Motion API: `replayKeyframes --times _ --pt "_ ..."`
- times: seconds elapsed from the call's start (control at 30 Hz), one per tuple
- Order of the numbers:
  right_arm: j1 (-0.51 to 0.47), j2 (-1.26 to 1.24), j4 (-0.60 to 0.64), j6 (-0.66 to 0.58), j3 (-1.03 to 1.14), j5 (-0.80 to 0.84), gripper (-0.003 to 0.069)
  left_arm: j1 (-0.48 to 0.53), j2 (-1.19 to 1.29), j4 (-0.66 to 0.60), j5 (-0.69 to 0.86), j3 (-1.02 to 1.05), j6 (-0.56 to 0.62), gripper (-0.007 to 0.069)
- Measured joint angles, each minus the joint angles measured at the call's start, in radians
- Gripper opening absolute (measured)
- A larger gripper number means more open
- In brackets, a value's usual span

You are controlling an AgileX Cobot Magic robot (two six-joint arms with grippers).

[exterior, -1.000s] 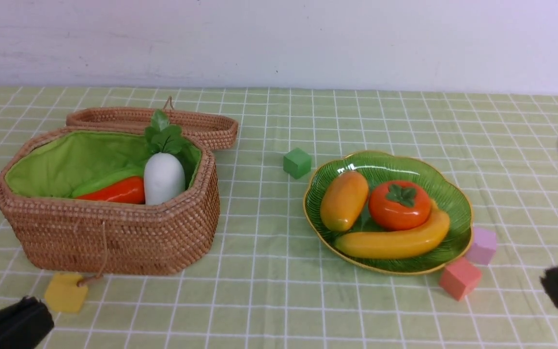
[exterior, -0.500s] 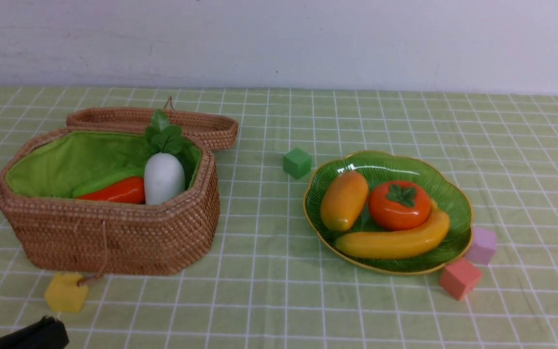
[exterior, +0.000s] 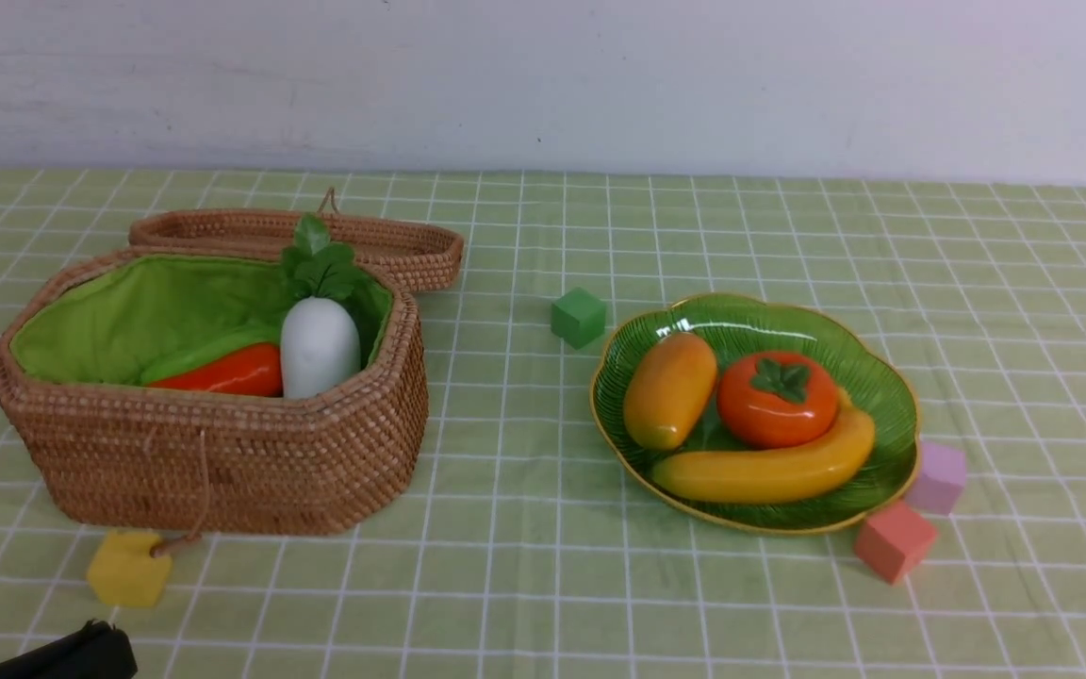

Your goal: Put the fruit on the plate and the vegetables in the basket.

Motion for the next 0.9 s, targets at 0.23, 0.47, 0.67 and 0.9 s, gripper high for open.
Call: replayKeyframes --times 0.23,0.47,0.67,0.9 --pt "-0.208 -0.232 0.263 -0.219 0.479 -0.455 -0.0020 0.000 0.000 0.000 0.000 0.000 0.000 -0.0013" --pt "-0.216 -0.379 0.292 -0.301 0.701 -0.519 -0.0020 0.000 0.000 0.000 0.002 0.000 0.000 -0.0013" --pt "-0.218 -0.379 0.276 -0.301 0.694 -0.482 -0.0018 0.000 0.000 0.000 0.004 0.000 -0.001 -0.0011" --pt "-0.218 -0.379 0.276 -0.301 0.694 -0.481 -0.0014 0.000 0.000 0.000 0.008 0.000 -0.003 -0.0003"
